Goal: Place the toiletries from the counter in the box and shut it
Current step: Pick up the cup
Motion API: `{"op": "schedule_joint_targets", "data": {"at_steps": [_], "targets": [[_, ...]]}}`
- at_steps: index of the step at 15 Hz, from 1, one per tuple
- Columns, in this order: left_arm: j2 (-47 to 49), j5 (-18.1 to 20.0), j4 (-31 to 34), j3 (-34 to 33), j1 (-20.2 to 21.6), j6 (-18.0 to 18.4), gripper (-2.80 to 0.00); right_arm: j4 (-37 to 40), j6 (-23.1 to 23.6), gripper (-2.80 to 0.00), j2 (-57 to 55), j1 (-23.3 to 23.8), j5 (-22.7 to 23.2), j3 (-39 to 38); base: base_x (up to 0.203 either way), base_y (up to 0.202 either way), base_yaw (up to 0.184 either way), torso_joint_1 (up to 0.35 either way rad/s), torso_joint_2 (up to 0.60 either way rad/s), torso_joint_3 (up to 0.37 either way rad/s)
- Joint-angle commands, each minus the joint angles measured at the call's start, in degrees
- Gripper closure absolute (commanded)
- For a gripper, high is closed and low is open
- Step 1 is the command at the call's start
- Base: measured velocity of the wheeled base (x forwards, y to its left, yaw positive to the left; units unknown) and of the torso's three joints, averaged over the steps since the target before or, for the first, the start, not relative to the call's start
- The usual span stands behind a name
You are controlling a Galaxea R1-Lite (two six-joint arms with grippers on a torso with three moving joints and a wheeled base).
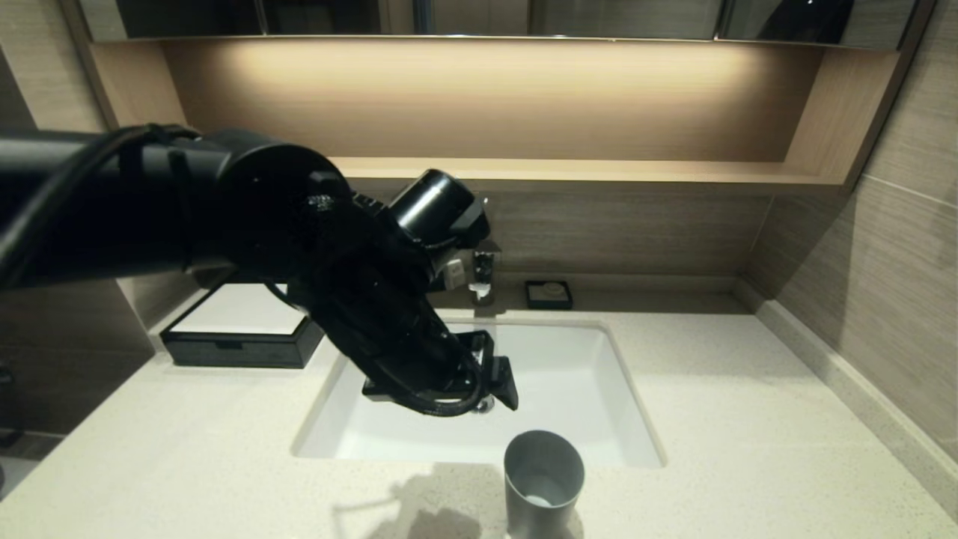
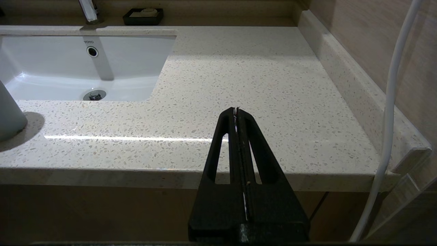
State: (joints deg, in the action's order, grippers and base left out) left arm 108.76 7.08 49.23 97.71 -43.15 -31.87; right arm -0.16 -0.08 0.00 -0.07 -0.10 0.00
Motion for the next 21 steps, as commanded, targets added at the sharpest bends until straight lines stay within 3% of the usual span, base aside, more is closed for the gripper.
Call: {"op": "schedule_joint_targets", "data": {"at_steps": [1, 12, 21], "targets": [[0.75, -0.05, 0.52, 0.03, 0.00, -0.23, -2.80, -0.02, -0.01, 0.00, 0.08, -0.01, 0.01, -0.09, 0.000, 0.000, 0.000, 0.000, 0.00, 0.000], [2.95, -1.63, 1.66, 0.38, -0.18, -3.11, -2.80, -0.02, -0.01, 0.00, 0.07, -0.01, 0.01, -0.08, 0.000, 0.000, 0.000, 0.000, 0.00, 0.000], [4.09, -2.95, 1.49, 0.40, -2.64, -5.22, -2.80, -0.02, -0.01, 0.00, 0.04, -0.01, 0.01, -0.03, 0.000, 0.000, 0.000, 0.000, 0.00, 0.000]]}}
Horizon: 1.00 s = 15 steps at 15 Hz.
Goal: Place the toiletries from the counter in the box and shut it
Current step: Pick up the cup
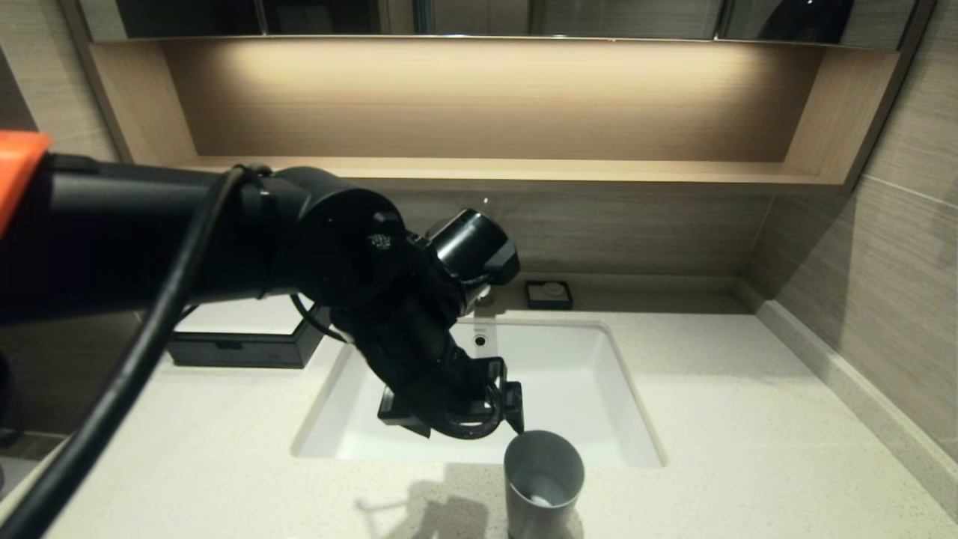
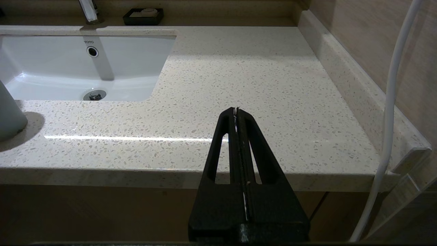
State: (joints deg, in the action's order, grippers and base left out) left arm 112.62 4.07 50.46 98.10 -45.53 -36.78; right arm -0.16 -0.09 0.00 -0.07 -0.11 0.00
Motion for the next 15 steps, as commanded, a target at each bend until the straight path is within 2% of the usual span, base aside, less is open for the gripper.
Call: {"op": "schedule_joint_targets", "data": {"at_steps": [1, 15], "targets": [[0.23, -0.02, 0.33, 0.00, -0.69, -0.31, -2.80, -0.02, 0.00, 0.00, 0.05, -0.01, 0.02, -0.08, 0.000, 0.000, 0.000, 0.000, 0.00, 0.000], [0.76, -1.00, 1.13, -0.28, -2.11, -0.31, -2.80, -0.02, 0.00, 0.00, 0.00, -0.01, 0.02, 0.00, 0.000, 0.000, 0.000, 0.000, 0.00, 0.000]]}}
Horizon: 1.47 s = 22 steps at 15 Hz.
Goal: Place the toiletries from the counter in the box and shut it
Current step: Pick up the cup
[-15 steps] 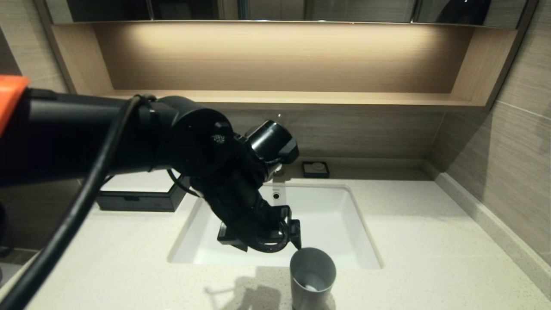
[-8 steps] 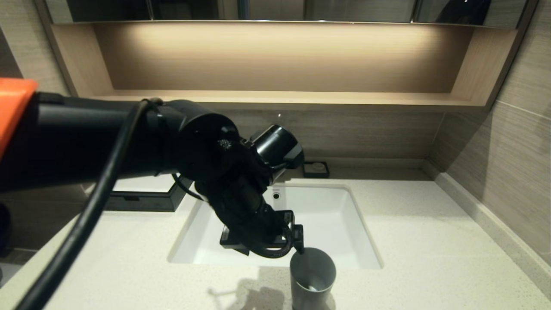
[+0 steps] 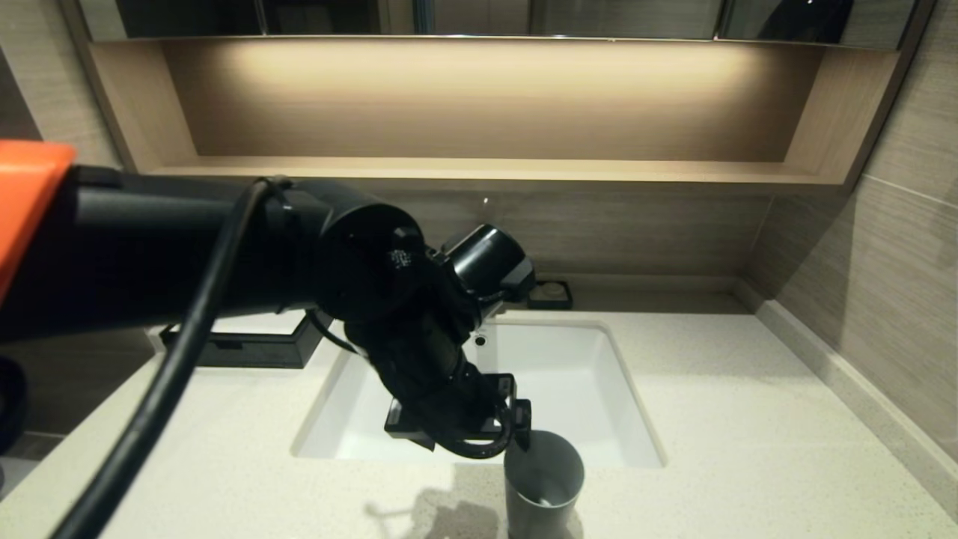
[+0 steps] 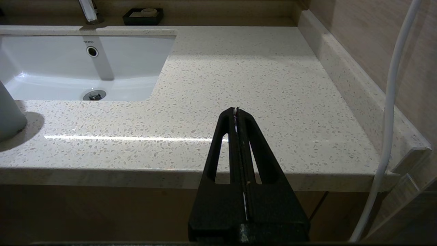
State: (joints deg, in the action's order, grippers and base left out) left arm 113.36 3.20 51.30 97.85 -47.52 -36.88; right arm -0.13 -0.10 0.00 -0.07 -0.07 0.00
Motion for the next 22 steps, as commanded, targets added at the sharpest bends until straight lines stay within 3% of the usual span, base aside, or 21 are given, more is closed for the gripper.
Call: {"op": "schedule_joint_targets", "data": {"at_steps": [1, 22], "targets": [[0.12, -0.67, 0.21, -0.03, -0.12, -0.21, -2.80, -0.04, 0.01, 0.00, 0.07, -0.01, -0.01, -0.03, 0.000, 0.000, 0.000, 0.000, 0.00, 0.000], [1.86, -3.55, -0.14, 0.32, -0.21, -0.39, -2.80, -0.04, 0.01, 0.00, 0.08, -0.01, -0.01, -0.03, 0.000, 0.000, 0.000, 0.000, 0.00, 0.000]]}}
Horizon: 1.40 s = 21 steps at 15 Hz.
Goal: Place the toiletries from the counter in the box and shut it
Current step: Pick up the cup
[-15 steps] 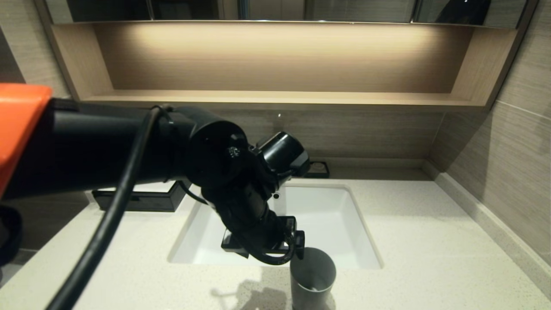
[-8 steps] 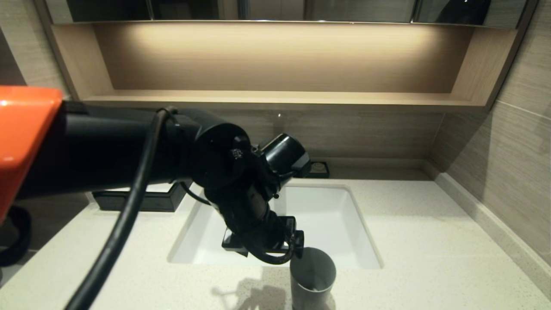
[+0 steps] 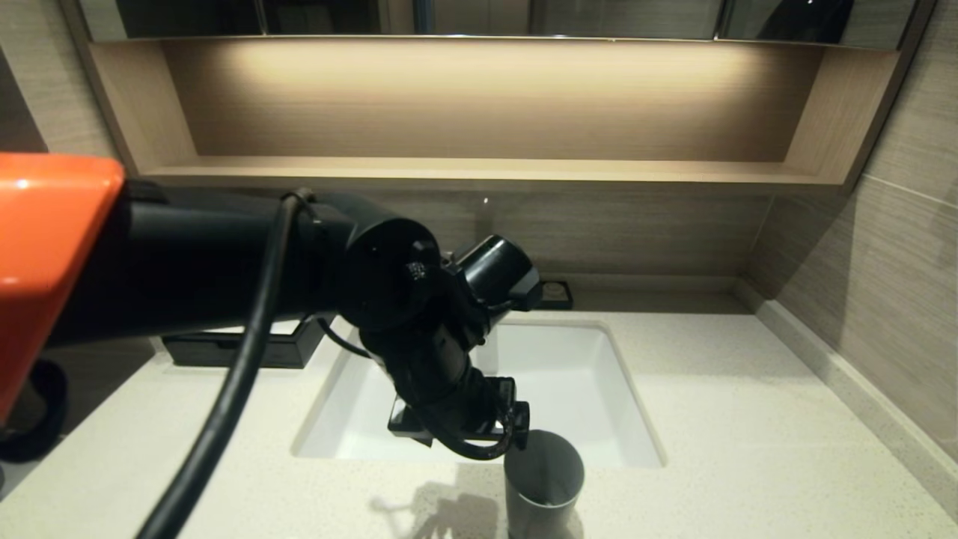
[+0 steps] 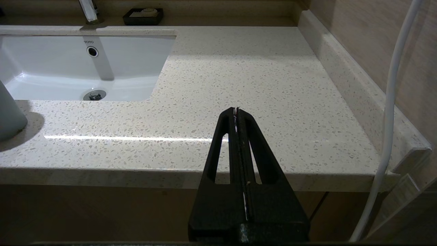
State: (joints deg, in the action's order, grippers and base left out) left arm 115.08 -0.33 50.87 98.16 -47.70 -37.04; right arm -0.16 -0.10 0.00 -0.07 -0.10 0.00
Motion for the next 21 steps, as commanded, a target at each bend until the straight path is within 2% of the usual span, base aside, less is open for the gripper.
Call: {"op": "schedule_joint_targets", "data": {"at_steps": [1, 21], "targets": [[0.24, -0.02, 0.19, 0.02, -0.02, -0.22, -2.80, -0.02, 0.01, 0.00, 0.01, -0.01, 0.01, -0.09, 0.000, 0.000, 0.000, 0.000, 0.00, 0.000], [2.35, -2.75, 0.72, 0.72, -0.20, 0.04, -2.80, -0.02, 0.01, 0.00, 0.00, -0.01, 0.01, 0.00, 0.000, 0.000, 0.000, 0.000, 0.00, 0.000]]}}
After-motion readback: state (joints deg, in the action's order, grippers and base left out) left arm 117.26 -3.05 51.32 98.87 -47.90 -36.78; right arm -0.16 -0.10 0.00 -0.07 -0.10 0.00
